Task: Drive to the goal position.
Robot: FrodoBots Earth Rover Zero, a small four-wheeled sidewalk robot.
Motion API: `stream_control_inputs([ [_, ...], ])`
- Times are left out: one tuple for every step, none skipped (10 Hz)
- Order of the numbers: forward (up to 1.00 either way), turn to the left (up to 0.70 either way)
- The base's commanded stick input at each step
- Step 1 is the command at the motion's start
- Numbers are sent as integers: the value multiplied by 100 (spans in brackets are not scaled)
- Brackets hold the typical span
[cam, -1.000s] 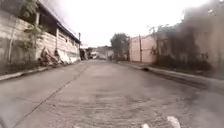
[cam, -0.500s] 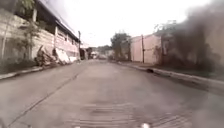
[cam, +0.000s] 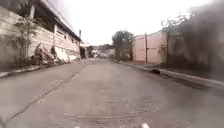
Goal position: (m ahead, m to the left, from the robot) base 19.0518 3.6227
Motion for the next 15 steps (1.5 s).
stream_control_inputs([
  [100, 0],
  [100, 0],
  [100, 0],
  [100, 0],
  [100, 0],
  [100, 0],
  [100, 0],
  [100, 0],
  [100, 0],
  [100, 0],
  [100, 0],
  [100, 0],
  [100, 0],
  [100, 0],
  [100, 0],
])
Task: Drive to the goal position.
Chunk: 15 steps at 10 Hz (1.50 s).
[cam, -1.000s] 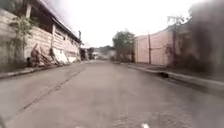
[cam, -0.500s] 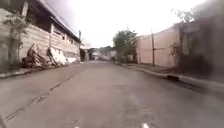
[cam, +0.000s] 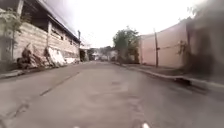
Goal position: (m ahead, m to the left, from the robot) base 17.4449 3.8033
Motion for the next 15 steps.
stream_control_inputs([
  [100, 0],
  [100, 0],
  [100, 0],
  [100, 0],
  [100, 0],
  [100, 0],
  [100, 0],
  [100, 0],
  [100, 0],
  [100, 0],
  [100, 0],
  [100, 0],
  [100, 0],
  [100, 0],
  [100, 0],
])
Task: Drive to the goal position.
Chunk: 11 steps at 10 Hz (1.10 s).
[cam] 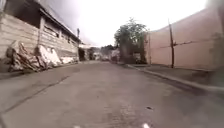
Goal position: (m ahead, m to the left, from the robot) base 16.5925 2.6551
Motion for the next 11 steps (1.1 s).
stream_control_inputs([
  [100, 0],
  [100, 0],
  [100, 0],
  [100, 0],
  [100, 0],
  [100, 0],
  [100, 0],
  [100, 0],
  [100, 0],
  [100, 0],
  [100, 0],
])
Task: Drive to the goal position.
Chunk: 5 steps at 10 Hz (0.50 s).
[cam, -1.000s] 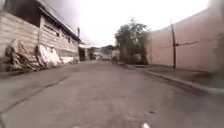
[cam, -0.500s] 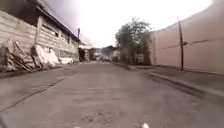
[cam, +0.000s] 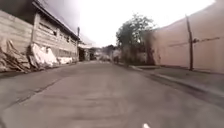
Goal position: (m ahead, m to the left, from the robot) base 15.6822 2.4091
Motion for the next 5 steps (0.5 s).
stream_control_inputs([
  [100, 0],
  [100, 0],
  [100, 0],
  [100, 0],
  [100, 0],
])
